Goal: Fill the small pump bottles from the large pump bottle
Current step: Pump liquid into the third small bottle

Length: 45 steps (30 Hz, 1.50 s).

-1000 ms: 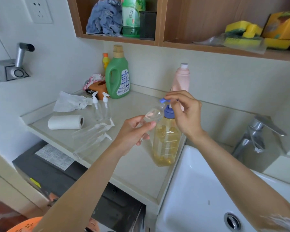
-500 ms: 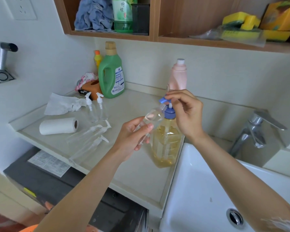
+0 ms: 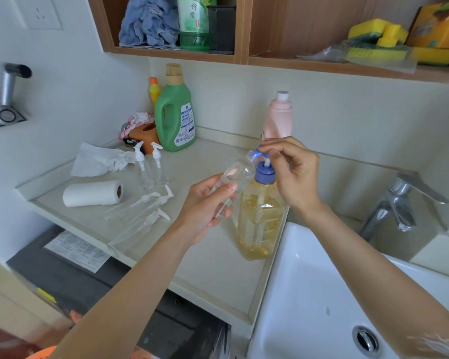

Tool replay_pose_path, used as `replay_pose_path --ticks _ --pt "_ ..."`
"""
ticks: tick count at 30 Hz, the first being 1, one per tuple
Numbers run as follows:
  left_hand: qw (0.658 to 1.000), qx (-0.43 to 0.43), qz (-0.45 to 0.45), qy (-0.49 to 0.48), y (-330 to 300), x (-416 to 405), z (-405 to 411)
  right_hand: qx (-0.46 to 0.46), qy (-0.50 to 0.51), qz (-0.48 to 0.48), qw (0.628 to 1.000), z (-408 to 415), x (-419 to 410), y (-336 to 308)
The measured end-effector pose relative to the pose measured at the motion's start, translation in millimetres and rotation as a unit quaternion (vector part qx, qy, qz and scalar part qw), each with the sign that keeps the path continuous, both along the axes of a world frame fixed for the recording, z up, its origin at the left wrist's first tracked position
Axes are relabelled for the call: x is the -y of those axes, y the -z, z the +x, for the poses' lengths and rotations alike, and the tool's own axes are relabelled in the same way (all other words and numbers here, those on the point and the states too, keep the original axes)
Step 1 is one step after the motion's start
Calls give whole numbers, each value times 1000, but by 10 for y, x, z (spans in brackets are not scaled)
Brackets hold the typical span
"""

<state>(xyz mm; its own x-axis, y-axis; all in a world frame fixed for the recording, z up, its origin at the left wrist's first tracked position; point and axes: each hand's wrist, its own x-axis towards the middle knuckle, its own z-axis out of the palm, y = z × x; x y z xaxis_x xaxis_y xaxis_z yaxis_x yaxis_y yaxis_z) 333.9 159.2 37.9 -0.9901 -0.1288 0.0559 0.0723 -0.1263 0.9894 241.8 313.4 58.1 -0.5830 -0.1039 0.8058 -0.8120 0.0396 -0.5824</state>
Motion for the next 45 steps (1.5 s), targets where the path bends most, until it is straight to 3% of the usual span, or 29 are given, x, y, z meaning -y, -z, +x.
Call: replay_pose_path --ticks 6,15,21,27,37,45 --pt "991 33 131 -1 47 -30 -27 -29 12 -20 999 -28 28 53" --pt "994 69 87 24 101 -6 -9 -32 67 -25 997 8 130 125" --pt "978 44 200 43 12 63 32 -33 45 19 998 6 36 -37" --pt "970 7 238 39 30 60 47 -18 24 8 1000 13 -1 -56" --pt "974 119 188 -38 92 -42 -21 -19 58 -39 997 -17 139 195" --pt "979 89 182 -1 0 -33 67 -7 41 -9 999 72 69 13"
